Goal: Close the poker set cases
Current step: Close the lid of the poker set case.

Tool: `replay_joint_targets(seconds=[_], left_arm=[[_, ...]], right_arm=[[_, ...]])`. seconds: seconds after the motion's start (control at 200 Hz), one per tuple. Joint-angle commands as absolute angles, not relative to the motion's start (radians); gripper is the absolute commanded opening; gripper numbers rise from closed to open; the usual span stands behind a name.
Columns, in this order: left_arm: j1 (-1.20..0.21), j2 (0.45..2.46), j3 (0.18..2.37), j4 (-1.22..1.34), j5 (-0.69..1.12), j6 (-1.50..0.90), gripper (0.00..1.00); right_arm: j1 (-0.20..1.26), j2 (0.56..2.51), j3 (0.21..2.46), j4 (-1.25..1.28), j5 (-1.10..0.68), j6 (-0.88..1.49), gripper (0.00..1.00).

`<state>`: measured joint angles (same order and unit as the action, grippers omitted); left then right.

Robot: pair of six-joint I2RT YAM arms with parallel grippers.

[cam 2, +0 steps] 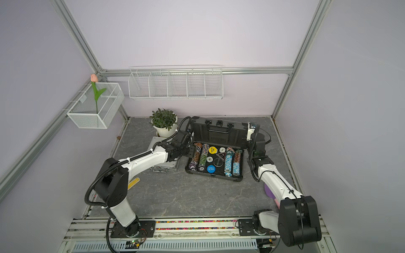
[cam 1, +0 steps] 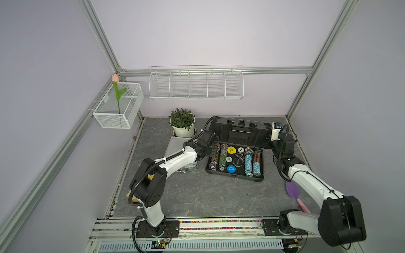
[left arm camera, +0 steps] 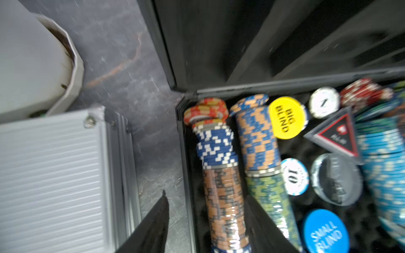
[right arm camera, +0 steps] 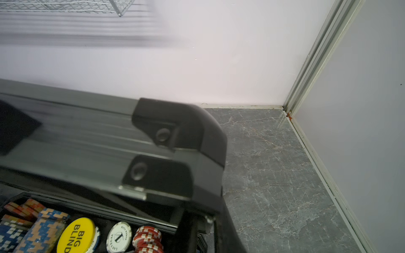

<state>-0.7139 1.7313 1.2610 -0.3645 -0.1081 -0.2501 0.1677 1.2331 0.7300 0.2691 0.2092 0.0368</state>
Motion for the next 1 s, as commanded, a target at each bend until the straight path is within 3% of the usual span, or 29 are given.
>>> replay_joint_targets(seconds=[0.0, 0.705, 0.995], left_arm=[[-0.716, 1.69, 1.274, -0.369, -0.115, -0.249, 0.58], [-0.724, 1.555, 1.099, -0.165, -0.074, -0.327, 0.62], [-0.739, 1.539, 1.058, -0.12, -0.113, -0.312, 0.62]], right_arm=[[0.197, 1.189, 0.689, 0.281, 0.143, 0.017, 0.08], [0.288, 0.916, 0.518, 0.05, 0.221, 0.089, 0.15], [0.29, 0.839, 0.504, -0.052, 0.211, 0.111, 0.31]])
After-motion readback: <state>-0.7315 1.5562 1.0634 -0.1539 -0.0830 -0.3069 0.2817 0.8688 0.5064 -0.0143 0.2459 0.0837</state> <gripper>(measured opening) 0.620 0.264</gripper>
